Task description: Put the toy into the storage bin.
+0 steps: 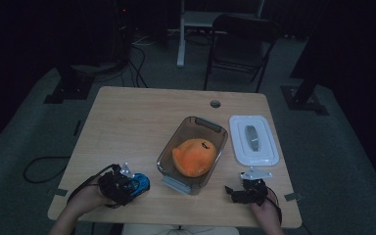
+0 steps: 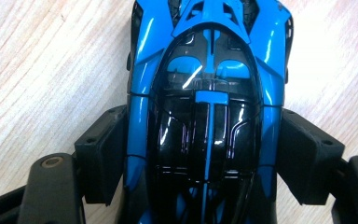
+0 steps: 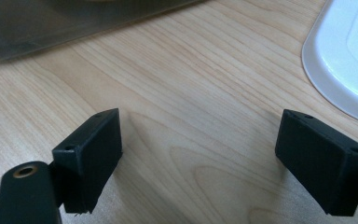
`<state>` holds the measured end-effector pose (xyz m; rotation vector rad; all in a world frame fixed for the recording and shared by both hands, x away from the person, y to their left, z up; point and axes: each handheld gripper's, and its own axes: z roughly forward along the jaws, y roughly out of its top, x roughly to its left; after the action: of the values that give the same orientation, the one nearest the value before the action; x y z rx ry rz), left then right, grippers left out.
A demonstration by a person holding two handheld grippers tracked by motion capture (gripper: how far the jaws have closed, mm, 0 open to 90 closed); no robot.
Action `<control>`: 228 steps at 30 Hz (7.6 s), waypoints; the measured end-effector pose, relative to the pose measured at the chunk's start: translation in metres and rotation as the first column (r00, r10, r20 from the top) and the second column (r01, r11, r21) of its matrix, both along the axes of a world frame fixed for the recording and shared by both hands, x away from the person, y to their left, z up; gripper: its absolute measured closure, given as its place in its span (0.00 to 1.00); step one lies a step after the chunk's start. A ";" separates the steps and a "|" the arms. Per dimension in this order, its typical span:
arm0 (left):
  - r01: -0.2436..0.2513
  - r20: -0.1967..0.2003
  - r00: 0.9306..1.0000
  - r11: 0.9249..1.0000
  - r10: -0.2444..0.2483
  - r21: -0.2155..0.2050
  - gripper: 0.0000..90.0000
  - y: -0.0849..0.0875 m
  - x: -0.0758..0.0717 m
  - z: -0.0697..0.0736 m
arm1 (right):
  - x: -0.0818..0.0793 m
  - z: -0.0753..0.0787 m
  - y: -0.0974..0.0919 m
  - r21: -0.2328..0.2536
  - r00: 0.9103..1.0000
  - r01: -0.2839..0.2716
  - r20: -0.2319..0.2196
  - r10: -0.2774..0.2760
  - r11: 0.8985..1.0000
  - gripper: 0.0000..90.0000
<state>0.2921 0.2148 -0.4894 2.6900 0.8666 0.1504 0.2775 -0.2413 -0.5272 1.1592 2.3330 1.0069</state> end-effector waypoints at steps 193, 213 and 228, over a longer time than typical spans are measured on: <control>-0.248 0.174 0.935 0.919 0.310 -0.306 0.02 -0.023 0.179 0.007 | 0.053 0.022 0.058 0.076 0.991 0.126 0.032 -0.129 0.989 0.12; -0.171 0.158 0.962 0.946 0.220 -0.276 0.05 -0.045 0.146 0.003 | 0.065 0.021 0.056 0.078 0.985 0.172 0.015 -0.174 0.982 0.12; -0.103 0.181 0.972 0.961 0.152 -0.257 0.04 -0.057 0.094 0.004 | 0.067 0.017 0.060 0.042 0.993 0.113 0.028 -0.115 0.993 0.16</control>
<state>0.3856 0.1580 -0.4856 2.3428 0.9300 0.3144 0.3446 -0.1809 -0.5100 1.2683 2.2058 1.0272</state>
